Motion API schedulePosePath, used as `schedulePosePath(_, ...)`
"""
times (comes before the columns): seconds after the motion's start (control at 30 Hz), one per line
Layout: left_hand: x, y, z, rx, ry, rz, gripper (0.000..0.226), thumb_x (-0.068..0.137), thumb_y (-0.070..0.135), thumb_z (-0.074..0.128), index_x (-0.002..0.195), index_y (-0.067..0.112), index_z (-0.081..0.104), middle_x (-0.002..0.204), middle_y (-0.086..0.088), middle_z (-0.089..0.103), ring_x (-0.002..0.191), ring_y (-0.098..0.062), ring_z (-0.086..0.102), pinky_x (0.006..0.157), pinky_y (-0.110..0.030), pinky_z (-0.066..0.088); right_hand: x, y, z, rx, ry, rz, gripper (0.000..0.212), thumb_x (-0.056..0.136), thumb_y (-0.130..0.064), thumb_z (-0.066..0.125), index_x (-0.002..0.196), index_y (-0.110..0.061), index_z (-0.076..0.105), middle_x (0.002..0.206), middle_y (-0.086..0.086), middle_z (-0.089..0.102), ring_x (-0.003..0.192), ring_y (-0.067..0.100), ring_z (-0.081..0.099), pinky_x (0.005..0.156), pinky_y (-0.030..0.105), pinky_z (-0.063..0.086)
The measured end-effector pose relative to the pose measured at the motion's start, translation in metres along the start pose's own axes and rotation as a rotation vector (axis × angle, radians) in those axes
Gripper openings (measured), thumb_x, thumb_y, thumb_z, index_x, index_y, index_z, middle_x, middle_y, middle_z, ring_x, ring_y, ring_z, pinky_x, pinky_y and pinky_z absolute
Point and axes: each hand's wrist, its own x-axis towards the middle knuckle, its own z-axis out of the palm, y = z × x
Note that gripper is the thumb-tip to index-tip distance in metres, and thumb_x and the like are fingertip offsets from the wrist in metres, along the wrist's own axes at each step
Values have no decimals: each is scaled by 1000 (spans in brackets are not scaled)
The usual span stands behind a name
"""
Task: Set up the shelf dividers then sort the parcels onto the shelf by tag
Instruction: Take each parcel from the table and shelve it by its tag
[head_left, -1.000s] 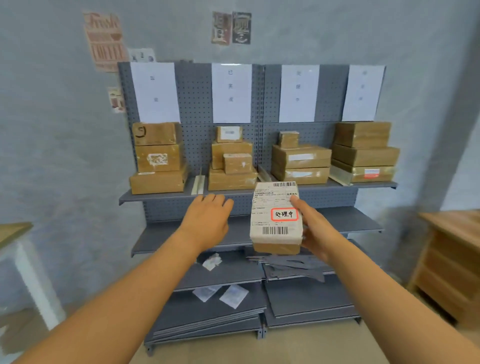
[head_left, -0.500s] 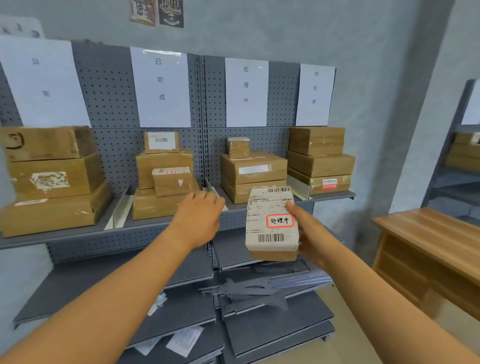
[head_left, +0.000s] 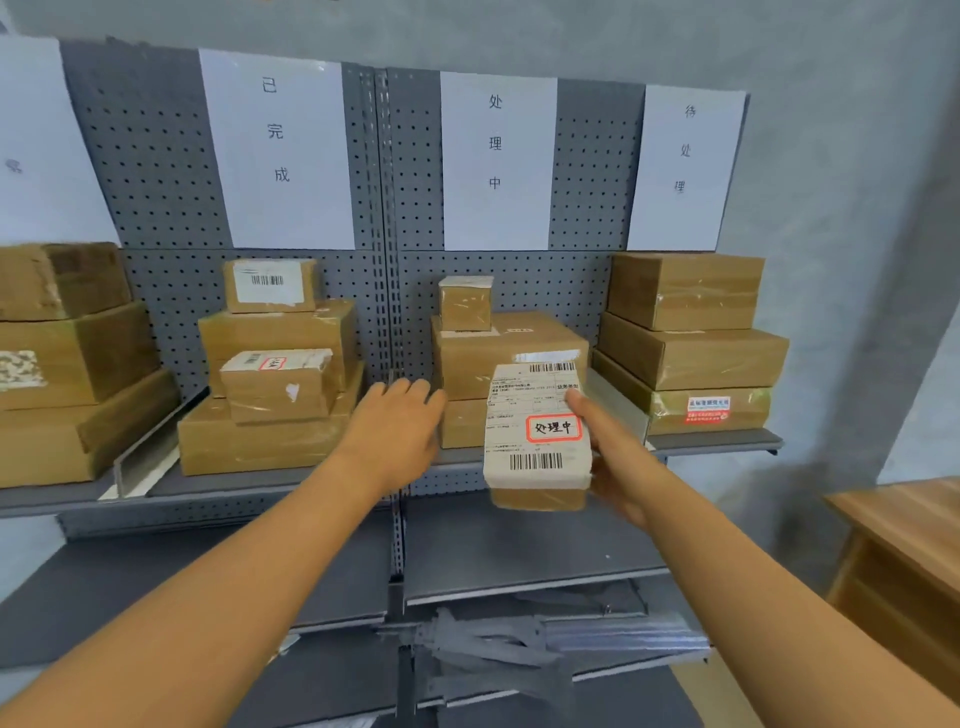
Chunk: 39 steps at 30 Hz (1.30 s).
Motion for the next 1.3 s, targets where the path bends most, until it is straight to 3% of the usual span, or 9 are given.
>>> schedulePosePath(0.23, 77, 9, 8, 42, -6, -138, 44, 94, 35, 51, 134, 18, 45, 125, -4, 54, 115, -26, 51, 93, -39, 41, 93, -30, -44, 87, -110, 15, 44, 95, -57, 53, 125, -27, 65, 115, 5, 75, 114, 29, 68, 107, 53, 46)
schedulePosePath(0.5, 155, -9, 22, 92, 35, -225, 39, 94, 36, 51, 130, 19, 48, 119, -4, 55, 111, -25, 52, 88, -37, 39, 188, -77, -57, 106, -183, -83, 40, 96, -58, 51, 114, -28, 70, 111, 3, 77, 113, 26, 68, 106, 47, 48)
schedulePosePath(0.67, 199, -30, 53, 88, 52, -265, 43, 96, 31, 47, 137, 17, 46, 125, -4, 55, 115, -25, 52, 93, -38, 41, 265, -101, -66, 29, -103, -85, 43, 92, -65, 53, 104, -29, 74, 101, 1, 79, 100, 22, 72, 87, 40, 56)
schedulePosePath(0.8, 220, -48, 74, 48, 43, -319, 42, 98, 30, 44, 138, 18, 45, 126, -3, 56, 116, -24, 52, 96, -38, 42, 319, -103, -67, -66, -102, -25, 46, 90, -67, 54, 102, -28, 75, 95, 0, 79, 89, 19, 73, 67, 33, 52)
schedulePosePath(0.93, 231, -60, 83, 32, 63, -346, 39, 98, 30, 45, 135, 19, 47, 124, -3, 57, 114, -22, 53, 96, -38, 42, 356, -106, -60, -59, -67, 1, 42, 92, -64, 52, 99, -28, 72, 86, -2, 79, 90, 20, 70, 72, 35, 53)
schedulePosePath(1.1, 227, -62, 83, 40, 43, -376, 38, 97, 28, 46, 135, 20, 47, 125, -2, 56, 114, -22, 52, 97, -38, 43, 380, -103, -54, -146, -34, 41, 37, 102, -48, 46, 94, -17, 65, 102, 1, 72, 91, 20, 63, 82, 35, 51)
schedulePosePath(1.17, 224, -62, 80, 47, 18, -394, 38, 97, 27, 46, 134, 20, 47, 127, -3, 56, 115, -22, 52, 98, -39, 44, 381, -108, -54, -179, 40, 23, 32, 103, -41, 48, 100, -11, 58, 105, 4, 65, 92, 21, 57, 94, 40, 51)
schedulePosePath(1.23, 218, -60, 76, 62, 2, -419, 40, 96, 28, 47, 135, 20, 46, 128, -3, 56, 116, -23, 51, 98, -39, 44, 375, -118, -55, -282, 95, -64, 37, 104, -36, 46, 119, -4, 57, 110, 8, 65, 92, 23, 59, 87, 40, 51)
schedulePosePath(1.3, 212, -56, 71, 72, -5, -453, 41, 96, 28, 48, 135, 20, 47, 127, -4, 56, 116, -24, 51, 98, -40, 44, 369, -128, -52, -413, 120, -247, 47, 103, -31, 46, 137, 1, 52, 132, 17, 60, 109, 28, 60, 87, 41, 48)
